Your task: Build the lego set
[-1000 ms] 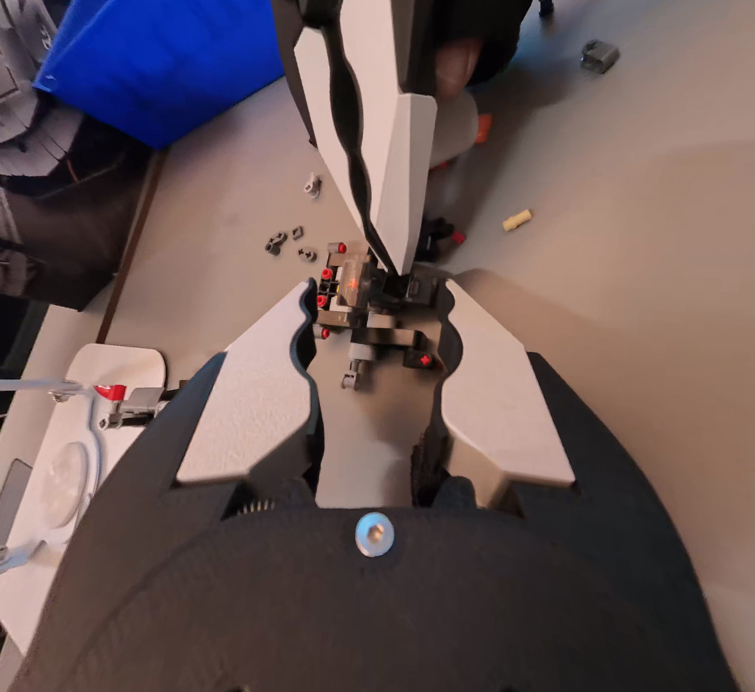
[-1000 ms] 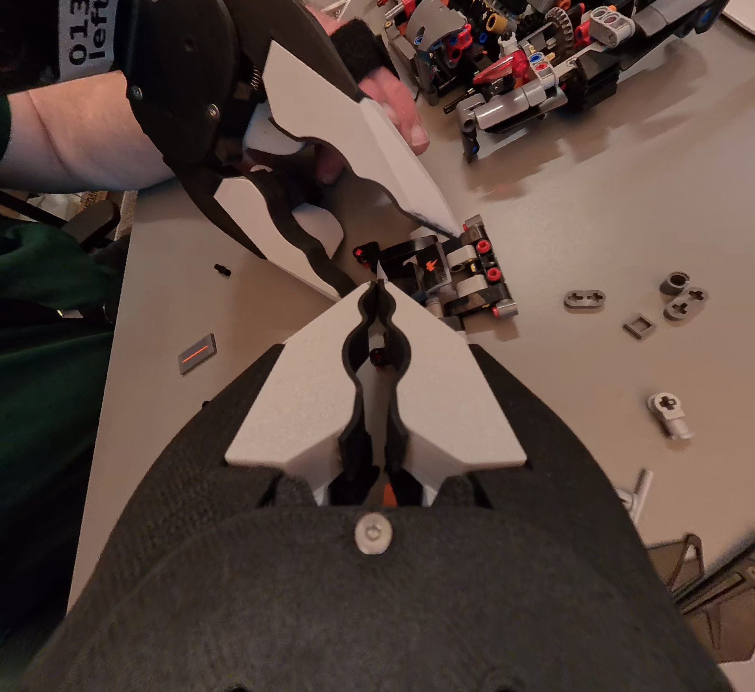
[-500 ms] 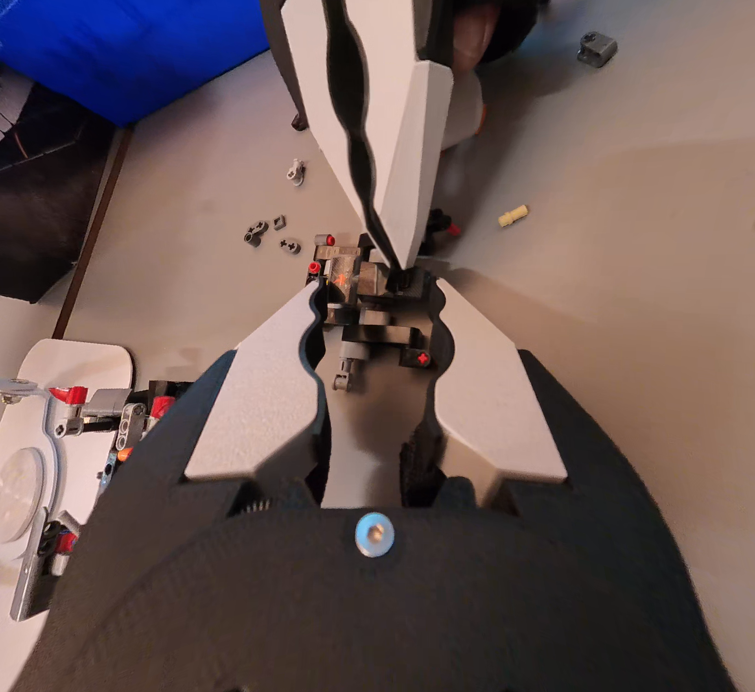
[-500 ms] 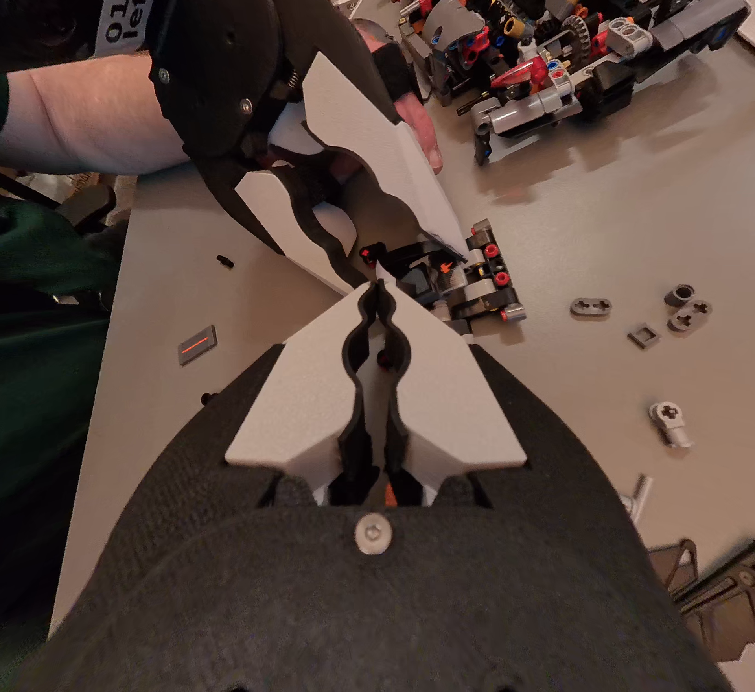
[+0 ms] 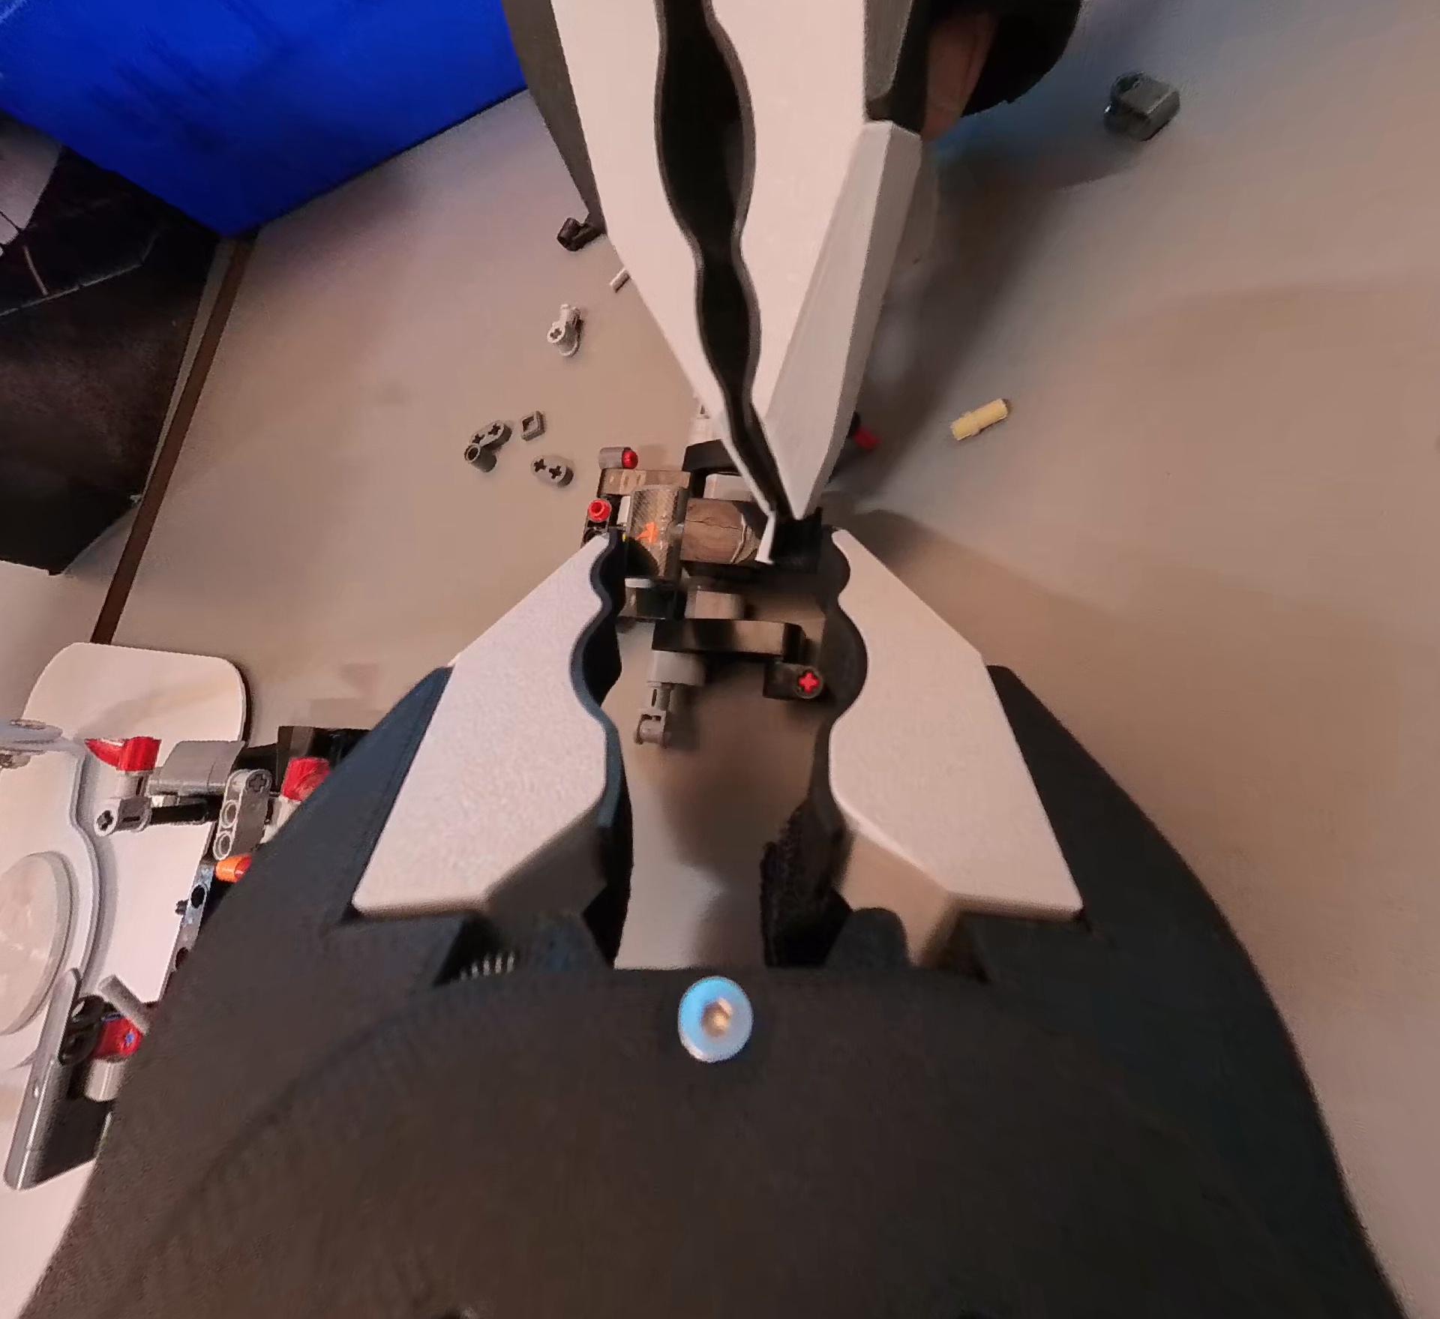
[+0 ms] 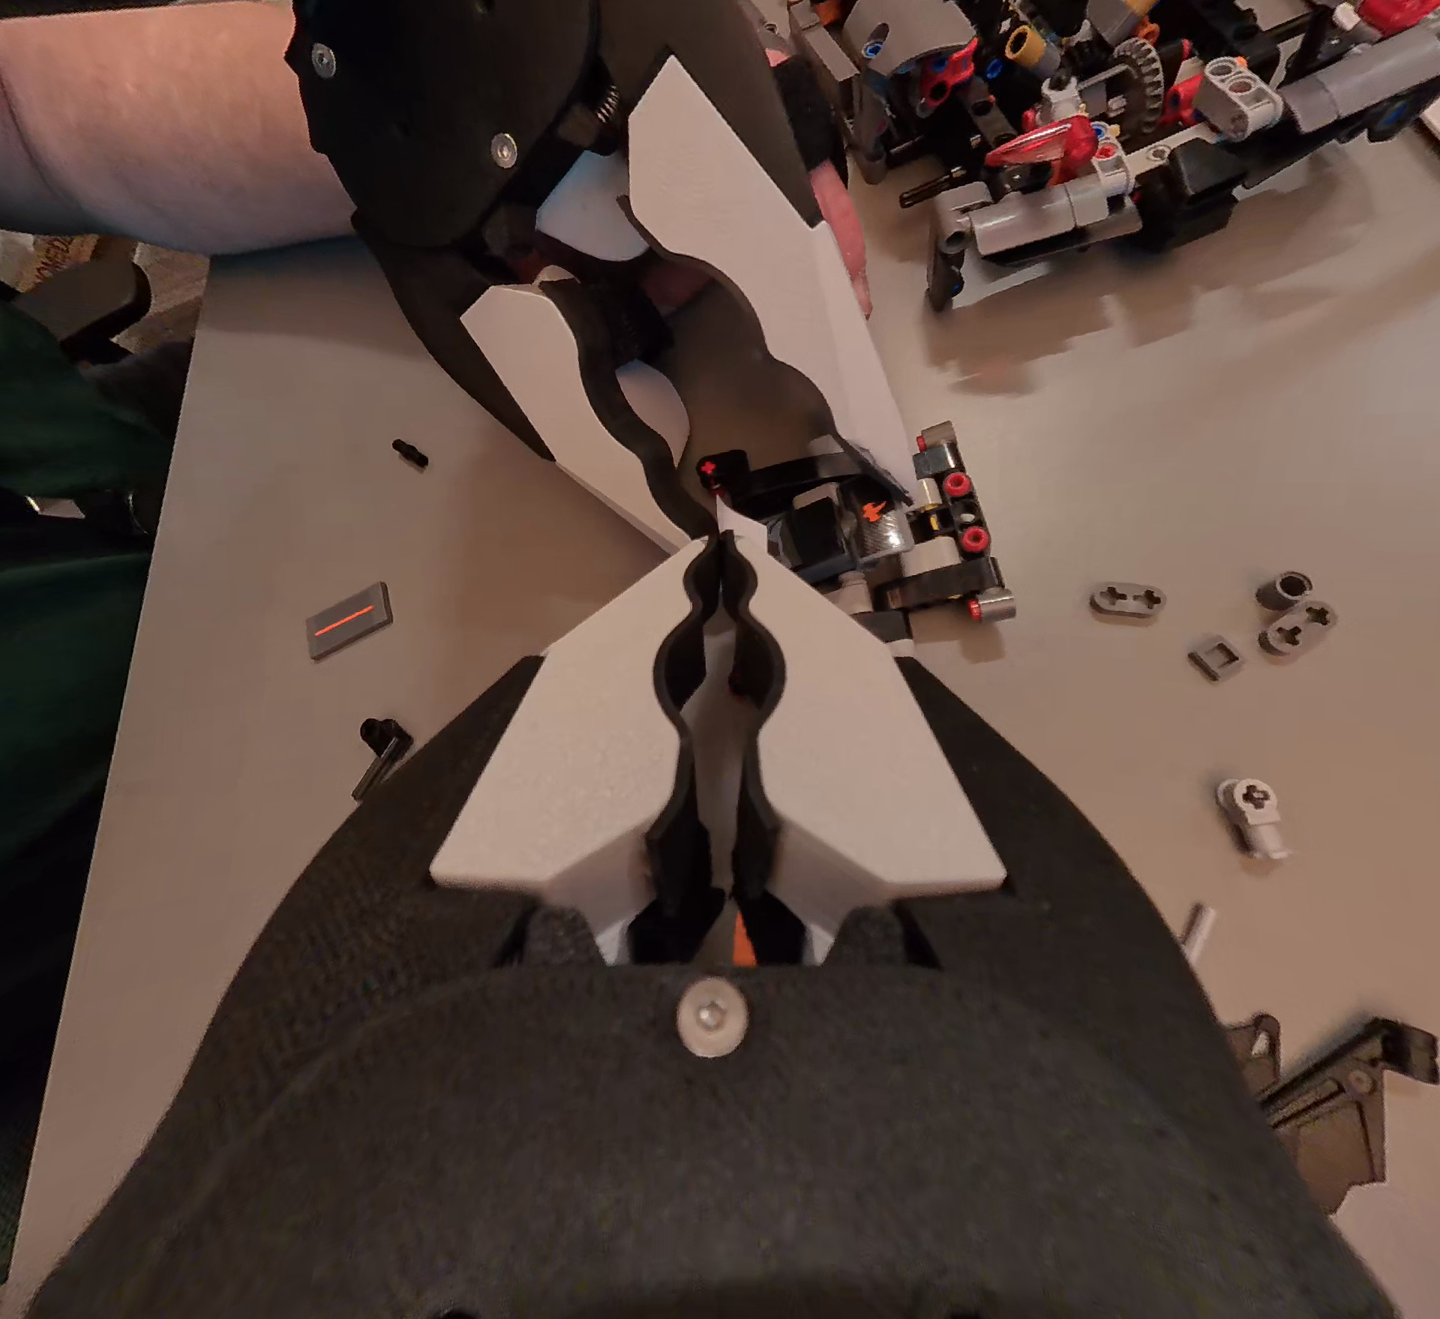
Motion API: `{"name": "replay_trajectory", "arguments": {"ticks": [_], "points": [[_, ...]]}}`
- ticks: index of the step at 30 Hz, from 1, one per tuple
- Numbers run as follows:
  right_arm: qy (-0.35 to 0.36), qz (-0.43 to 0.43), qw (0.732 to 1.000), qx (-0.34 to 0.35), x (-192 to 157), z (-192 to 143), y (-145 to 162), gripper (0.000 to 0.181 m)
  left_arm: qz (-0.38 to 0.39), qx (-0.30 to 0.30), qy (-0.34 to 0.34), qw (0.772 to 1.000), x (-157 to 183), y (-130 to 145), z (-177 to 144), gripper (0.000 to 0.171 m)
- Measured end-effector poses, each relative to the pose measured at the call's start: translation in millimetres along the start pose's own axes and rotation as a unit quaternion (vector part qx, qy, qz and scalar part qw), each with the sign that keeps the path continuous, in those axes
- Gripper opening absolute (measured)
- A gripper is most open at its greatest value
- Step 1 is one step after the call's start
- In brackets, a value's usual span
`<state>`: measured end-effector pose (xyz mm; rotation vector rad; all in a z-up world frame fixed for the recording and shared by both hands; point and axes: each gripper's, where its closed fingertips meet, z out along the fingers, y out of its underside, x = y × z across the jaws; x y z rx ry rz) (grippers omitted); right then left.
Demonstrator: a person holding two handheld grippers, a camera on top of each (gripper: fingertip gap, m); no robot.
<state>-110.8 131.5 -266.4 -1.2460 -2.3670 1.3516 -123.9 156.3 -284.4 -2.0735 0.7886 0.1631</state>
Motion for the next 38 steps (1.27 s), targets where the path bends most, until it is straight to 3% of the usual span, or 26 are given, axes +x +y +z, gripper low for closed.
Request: {"name": "replay_trajectory", "arguments": {"ticks": [22,24,26,32,38], "points": [[-0.022,-0.018,1.0,0.005,-12,-6,-1,0.0,-0.011,0.004,0.006,1.0,1,-1,1,0.047],[-0.046,-0.018,0.998,0.028,-21,-9,-9,0.0,-0.01,0.003,0.004,1.0,0,0,1,0.047],[-0.024,-0.022,0.999,0.021,-15,-11,-9,0.0,-0.01,0.003,0.003,1.0,0,0,1,0.047],[-0.066,0.043,0.996,0.048,-10,-17,-12,0.0,-0.01,0.003,0.003,1.0,0,-1,1,0.047],[-0.081,0.065,0.994,0.032,-3,-10,-9,0.0,-0.007,0.005,0.004,1.0,0,-1,0,0.047]]}}
